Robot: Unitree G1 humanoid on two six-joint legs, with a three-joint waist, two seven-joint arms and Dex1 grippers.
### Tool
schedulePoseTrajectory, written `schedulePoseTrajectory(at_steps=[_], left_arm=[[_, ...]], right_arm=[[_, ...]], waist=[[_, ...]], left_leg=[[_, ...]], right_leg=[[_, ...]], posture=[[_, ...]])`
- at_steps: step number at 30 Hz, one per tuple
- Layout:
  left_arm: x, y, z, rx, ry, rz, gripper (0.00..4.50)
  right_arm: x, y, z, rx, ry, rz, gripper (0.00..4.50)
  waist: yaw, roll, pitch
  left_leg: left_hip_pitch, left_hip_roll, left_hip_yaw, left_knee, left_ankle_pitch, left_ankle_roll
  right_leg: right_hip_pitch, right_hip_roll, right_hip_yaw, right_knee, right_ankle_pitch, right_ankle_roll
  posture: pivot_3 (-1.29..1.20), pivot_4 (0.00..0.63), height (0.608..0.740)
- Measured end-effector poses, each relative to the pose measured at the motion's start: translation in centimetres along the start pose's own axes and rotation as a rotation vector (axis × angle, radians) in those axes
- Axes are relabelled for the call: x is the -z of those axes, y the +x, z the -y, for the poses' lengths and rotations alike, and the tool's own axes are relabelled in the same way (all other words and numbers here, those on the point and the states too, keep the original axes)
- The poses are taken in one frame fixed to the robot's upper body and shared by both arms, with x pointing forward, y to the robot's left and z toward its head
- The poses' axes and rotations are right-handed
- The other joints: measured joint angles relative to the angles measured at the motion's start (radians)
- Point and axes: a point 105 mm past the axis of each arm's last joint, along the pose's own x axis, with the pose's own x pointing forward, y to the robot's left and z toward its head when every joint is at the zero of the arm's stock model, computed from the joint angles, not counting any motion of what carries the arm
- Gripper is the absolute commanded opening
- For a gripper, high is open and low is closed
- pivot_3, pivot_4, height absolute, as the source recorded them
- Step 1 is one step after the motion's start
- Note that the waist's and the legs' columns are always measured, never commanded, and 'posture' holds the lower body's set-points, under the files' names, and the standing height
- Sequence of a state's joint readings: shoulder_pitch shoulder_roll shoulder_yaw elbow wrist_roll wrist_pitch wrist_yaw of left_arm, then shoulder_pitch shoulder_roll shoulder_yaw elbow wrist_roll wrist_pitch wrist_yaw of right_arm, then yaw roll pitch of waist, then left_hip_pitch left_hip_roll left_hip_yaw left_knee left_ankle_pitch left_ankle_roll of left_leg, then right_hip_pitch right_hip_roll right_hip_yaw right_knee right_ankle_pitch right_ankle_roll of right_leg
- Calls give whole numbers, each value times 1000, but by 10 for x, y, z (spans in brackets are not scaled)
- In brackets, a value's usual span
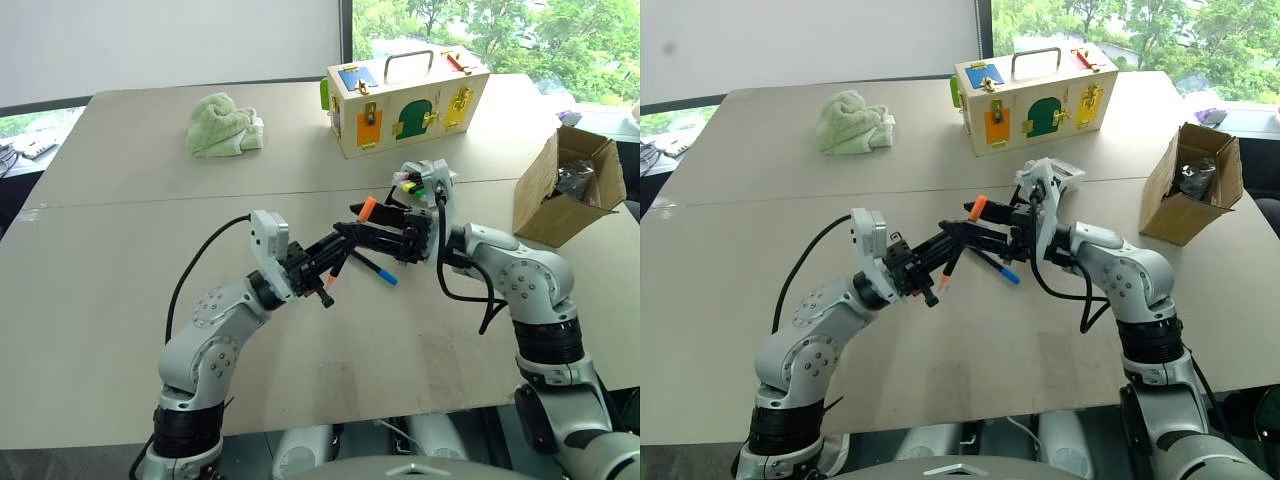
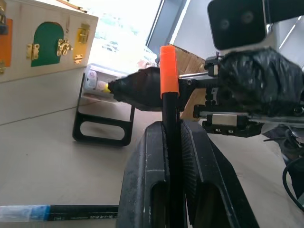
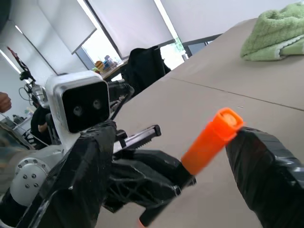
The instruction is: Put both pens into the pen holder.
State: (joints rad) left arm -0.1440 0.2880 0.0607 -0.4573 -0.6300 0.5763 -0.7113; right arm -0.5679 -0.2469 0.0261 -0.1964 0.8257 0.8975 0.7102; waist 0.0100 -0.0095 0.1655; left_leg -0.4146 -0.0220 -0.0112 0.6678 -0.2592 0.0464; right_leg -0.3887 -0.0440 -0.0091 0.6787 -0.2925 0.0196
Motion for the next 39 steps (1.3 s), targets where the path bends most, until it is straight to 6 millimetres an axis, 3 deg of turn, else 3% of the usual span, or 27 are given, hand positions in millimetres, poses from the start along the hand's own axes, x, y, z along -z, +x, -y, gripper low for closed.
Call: schedulePoseTrajectory(at_steps=[6, 9, 10, 13, 18, 26, 32, 33, 36, 39], left_arm=[[-1, 3, 6, 41, 19, 8, 0], [-2, 3, 6, 49, 28, 7, 0], [-1, 3, 6, 49, 26, 5, 909], [4, 3, 2, 28, 8, -18, 2103], [8, 2, -6, -22, 31, -44, 4470], [3, -14, -13, -85, 88, -60, 4470], [-16, -34, -15, -129, 155, -78, 4470], [-21, -37, -19, -156, 181, -85, 4470], [-26, -41, -24, -182, 188, -80, 4470], [-30, -41, -22, -171, 202, -97, 4470]], right_arm=[[-3, -2, 0, -1, 24, 17, 228], [-4, -3, -1, -6, 30, 20, 122], [-3, -3, -1, -6, 32, 18, 122], [-5, -2, -6, -21, 16, 19, 122], [-7, -2, -8, -29, 5, 20, 122], [-15, -15, 2, 31, -116, 14, 122], [-50, -26, -4, 6, -448, 21, 122], [-67, -25, -10, 1, -612, 20, 122], [-79, -25, -10, 9, -781, -1, 122], [-82, -25, 2, 50, -939, -61, 122]], waist=[[0, 0, 0], [-2, 0, 0], [-2, 0, 0], [-2, 0, 0], [-2, 0, 0], [-3, 0, 0], [-6, 0, 0], [-7, 0, 0], [-10, 0, 0], [-11, 0, 0]], left_leg=[[0, 0, 0, 0, 0, 0], [0, 0, 0, 0, 0, 0], [0, 0, 0, 0, 0, 0], [0, 0, 0, 0, 0, 0], [0, 0, 0, 0, 0, 0], [0, 0, 0, 0, 0, 0], [0, 0, 0, 0, 0, 0], [1, 0, 0, 1, 0, 0], [1, 0, 0, 1, 0, 0], [0, 0, 0, 1, 0, 0]], right_leg=[[0, 0, 0, 0, 0, 0], [0, 1, 0, 0, 0, 0], [0, 1, 0, 0, 0, 0], [0, 1, 0, 0, 0, 0], [0, 1, 0, 0, 0, 0], [0, 0, 0, 0, 0, 0], [0, 0, 0, 0, 0, 0], [0, 1, 0, 1, 0, 0], [0, 1, 0, 0, 0, 0], [0, 0, 0, 0, 0, 0]], posture=[[0, 150, 740], [0, 150, 740], [0, 150, 740], [0, 150, 740], [0, 150, 740], [0, 150, 740], [0, 150, 740], [0, 150, 740], [0, 150, 740], [0, 150, 740]])
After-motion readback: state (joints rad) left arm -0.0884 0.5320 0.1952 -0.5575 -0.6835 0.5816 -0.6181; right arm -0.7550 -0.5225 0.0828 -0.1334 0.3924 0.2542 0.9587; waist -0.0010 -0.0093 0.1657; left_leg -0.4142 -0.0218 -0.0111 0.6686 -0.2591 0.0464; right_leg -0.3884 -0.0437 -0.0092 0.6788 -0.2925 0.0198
